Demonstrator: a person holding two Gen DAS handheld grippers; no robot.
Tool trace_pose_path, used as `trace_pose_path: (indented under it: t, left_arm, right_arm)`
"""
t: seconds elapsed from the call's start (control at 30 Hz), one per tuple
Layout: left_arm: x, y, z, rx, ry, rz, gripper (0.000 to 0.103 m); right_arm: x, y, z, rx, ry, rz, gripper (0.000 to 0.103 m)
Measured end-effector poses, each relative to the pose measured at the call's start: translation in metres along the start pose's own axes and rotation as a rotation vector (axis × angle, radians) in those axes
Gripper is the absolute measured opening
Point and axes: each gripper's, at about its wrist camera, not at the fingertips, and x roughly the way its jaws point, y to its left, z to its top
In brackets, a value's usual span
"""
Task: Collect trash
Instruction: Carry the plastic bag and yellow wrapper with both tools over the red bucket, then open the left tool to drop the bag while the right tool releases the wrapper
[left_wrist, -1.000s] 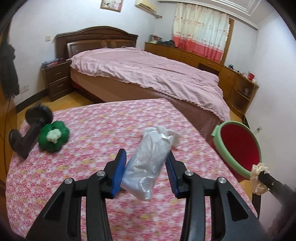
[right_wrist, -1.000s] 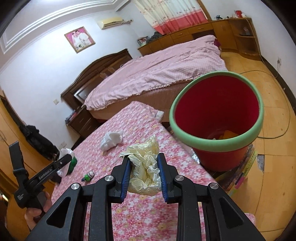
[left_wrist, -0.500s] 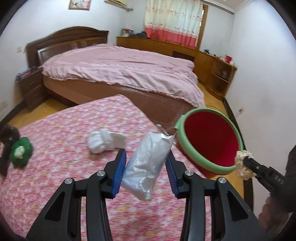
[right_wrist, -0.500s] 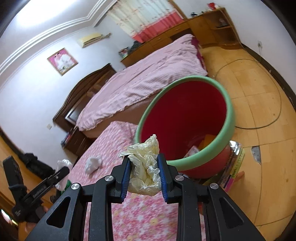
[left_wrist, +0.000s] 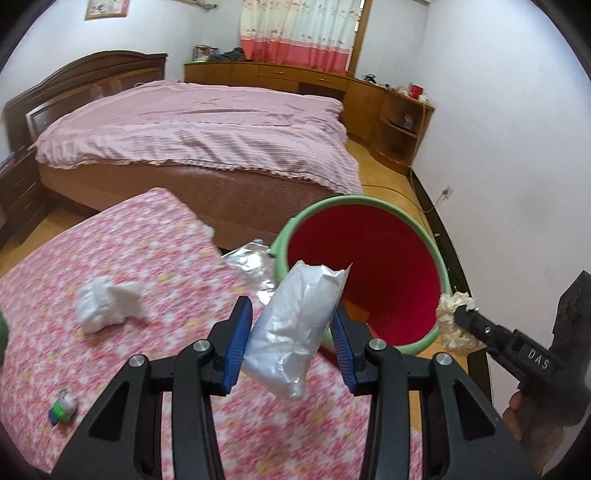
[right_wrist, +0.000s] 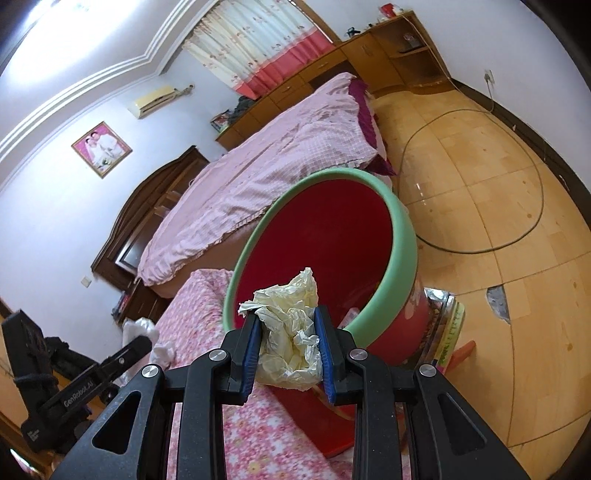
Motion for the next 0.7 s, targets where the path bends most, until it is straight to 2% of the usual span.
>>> trace_pose_path:
  t: [0.47,0.6,0.7]
  left_arm:
    - [0.066,-0.028,0.006,0.056,0.08,-0.048,0.043]
    - [0.07,-0.037,0.006,0.117,0.069,-0.012,0.049]
    - [0.073,-0.036,0.007,0.112,0.069,-0.003,0.05]
  right_arm:
    - [0.02,-0.018,0.016,-0.033,0.004,-0.049,0.029]
    - [0.028,-0.022,0.019,-0.023,0.009,-0.052,0.03]
    - [0.032,-0.024,0.018,-0.016,0.013,-0.053,0.031]
